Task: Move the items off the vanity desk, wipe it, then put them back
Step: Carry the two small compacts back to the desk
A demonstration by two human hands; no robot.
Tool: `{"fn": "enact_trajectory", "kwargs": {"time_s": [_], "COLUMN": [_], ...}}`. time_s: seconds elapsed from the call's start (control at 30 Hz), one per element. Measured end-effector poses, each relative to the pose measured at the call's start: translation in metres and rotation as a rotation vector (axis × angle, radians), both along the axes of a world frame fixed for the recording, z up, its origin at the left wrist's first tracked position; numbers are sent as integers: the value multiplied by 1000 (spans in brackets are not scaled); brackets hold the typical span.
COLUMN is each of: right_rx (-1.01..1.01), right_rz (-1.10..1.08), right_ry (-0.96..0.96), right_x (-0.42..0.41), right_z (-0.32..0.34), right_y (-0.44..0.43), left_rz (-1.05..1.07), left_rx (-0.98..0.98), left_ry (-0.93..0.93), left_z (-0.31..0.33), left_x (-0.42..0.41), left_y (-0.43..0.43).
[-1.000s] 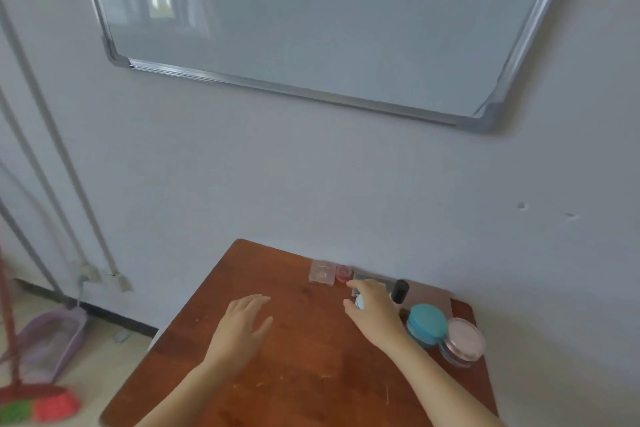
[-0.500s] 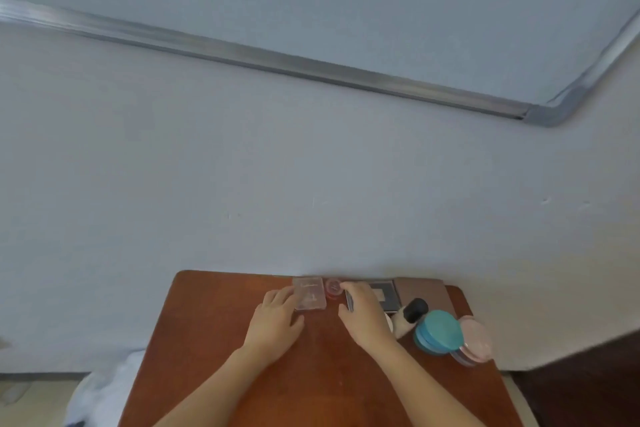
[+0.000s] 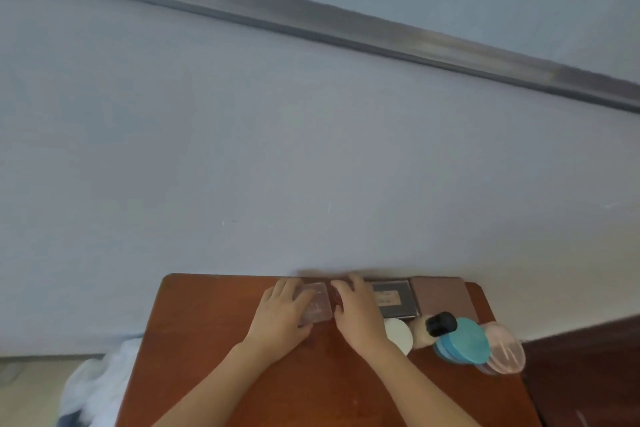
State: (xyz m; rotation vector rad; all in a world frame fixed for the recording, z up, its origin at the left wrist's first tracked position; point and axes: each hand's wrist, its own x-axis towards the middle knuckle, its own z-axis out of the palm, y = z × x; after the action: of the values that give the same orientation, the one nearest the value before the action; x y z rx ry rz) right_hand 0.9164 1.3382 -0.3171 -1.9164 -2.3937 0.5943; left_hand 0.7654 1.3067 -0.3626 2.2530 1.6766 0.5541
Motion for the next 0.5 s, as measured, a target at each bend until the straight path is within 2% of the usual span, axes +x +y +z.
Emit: {"fn": "enact_trajectory", "kwargs": {"time_s": [0.27,0.4,0.5], "right_rx": [-29,-14,25], "right_rz": [70,113,91], "right_ry": [-33,11,80], "right_x": [-3,3,5], "right_z": [-8,-10,-6], "right_y": [-25,-48,-59], "left_rz": [170,211,209], "left_rx": [-41,-47,-53], "left_ry": [63,111,66], "left_z": [4,9,12], "left_x": [-27,-33,-34], "left_y": [-34,-54,-69]}}
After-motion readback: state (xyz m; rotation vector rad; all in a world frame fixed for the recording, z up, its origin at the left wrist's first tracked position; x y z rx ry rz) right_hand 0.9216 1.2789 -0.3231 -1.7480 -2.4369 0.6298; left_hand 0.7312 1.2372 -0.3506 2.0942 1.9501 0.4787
